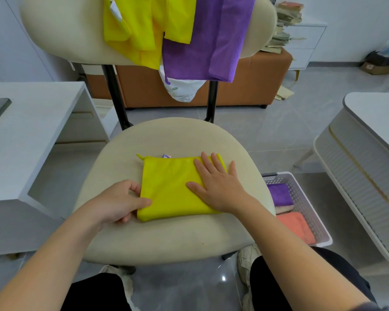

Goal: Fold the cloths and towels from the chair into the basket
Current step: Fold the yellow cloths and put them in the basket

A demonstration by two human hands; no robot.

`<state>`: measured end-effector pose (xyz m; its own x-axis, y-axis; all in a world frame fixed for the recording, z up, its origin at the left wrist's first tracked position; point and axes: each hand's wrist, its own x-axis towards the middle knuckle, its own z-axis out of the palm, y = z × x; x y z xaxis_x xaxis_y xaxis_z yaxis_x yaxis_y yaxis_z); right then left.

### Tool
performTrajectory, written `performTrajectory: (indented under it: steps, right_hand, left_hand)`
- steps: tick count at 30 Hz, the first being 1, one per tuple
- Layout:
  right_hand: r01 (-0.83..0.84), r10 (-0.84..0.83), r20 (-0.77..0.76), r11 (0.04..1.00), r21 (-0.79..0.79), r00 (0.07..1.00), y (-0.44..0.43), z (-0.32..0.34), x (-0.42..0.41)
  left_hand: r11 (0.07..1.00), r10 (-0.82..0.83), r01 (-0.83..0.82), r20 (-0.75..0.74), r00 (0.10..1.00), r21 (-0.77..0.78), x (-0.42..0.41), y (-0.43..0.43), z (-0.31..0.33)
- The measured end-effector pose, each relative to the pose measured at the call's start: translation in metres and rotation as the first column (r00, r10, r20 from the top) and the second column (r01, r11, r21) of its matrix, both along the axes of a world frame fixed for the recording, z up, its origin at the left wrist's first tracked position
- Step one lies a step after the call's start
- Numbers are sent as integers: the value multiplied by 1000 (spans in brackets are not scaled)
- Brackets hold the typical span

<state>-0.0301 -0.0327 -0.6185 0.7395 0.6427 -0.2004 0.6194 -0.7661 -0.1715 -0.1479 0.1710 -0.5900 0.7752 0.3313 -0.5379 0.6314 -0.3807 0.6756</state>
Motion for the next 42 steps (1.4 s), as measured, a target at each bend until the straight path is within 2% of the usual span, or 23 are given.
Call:
performTrajectory:
  steps: [2, 4, 5, 6, 7, 8, 10, 12, 15, 21, 23, 25, 27, 29, 31, 35, 37, 42]
  right_hand:
    - [-1, 1, 1, 1000, -1, 1000, 0, 0, 0]
    - [-3, 3, 2, 1000, -3, 1000, 0, 0, 0]
    - [-3, 3, 3, 1000, -3, 1000, 0, 0, 0]
    - [-4, 4, 3, 1000, -2, 1000, 0, 0, 1]
    - [-6, 6, 3, 1000, 0, 1000, 0, 0, 0]
    - [-6, 6, 4, 1000, 4, 1000, 0, 0, 0]
    - [0, 0, 7, 1000, 12, 1000, 0, 0, 0]
    - [7, -7, 17, 1000, 20, 1000, 0, -1, -1]
    - [5, -5, 31, 1000, 20, 1000, -1, -1, 0]
    - [4, -4, -4, 999, 52, 1000, -6, -1, 4]
    - [17, -15, -26, 997, 76, 1000, -8, -1, 5]
    - [43, -38, -46, 992, 116, 998, -10, 0, 8]
    - [76, -67, -58, 986, 150, 996, -14, 2, 12]
    - [107, -98, -61, 980, 165, 993, -17, 5, 15]
    - [134, -122, -78, 977, 169, 989, -21, 6, 18]
    - [149, -132, -98, 968, 201, 986, -27, 6, 19]
    - [155, -138, -91, 964, 215, 986, -29, 7, 20]
    - [166, -140, -121, 956, 243, 983, -31, 8, 22]
  left_hand:
    - [993, 29, -28, -12, 999, 115, 3, -3, 0]
    - [910, 38, -55, 49, 998, 410, 4, -9, 2]
    - [837, 14, -101, 164, 986, 537, 6, -14, 3]
    - [784, -45, -156, 306, 951, 601, 7, -20, 3]
    - [757, -132, -185, 423, 896, 627, 10, -27, 2]
    - [744, -224, -162, 470, 854, 648, 14, -35, 0]
    - [690, -384, -25, 395, 835, 724, 23, -50, -9]
    - [608, -485, 139, 227, 844, 781, 30, -60, -20]
    - [563, -502, 309, 20, 865, 767, 35, -61, -37]
    - [536, -475, 342, -59, 878, 772, 38, -59, -37]
    - [509, -461, 303, -43, 886, 806, 39, -56, -35]
    - [448, -514, 154, 113, 850, 881, 40, -53, -29]
    - [428, -635, -19, 316, 705, 903, 41, -53, -25]
    - [527, -708, -26, 455, 540, 850, 39, -59, -19]
    - [564, -738, 99, 446, 507, 820, 34, -66, -15]
    - [433, -836, 252, 281, 470, 865, 33, -61, -21]
    - [398, -857, 287, 241, 456, 871, 32, -55, -18]
    - [410, -834, 343, 195, 517, 845, 28, -44, -16]
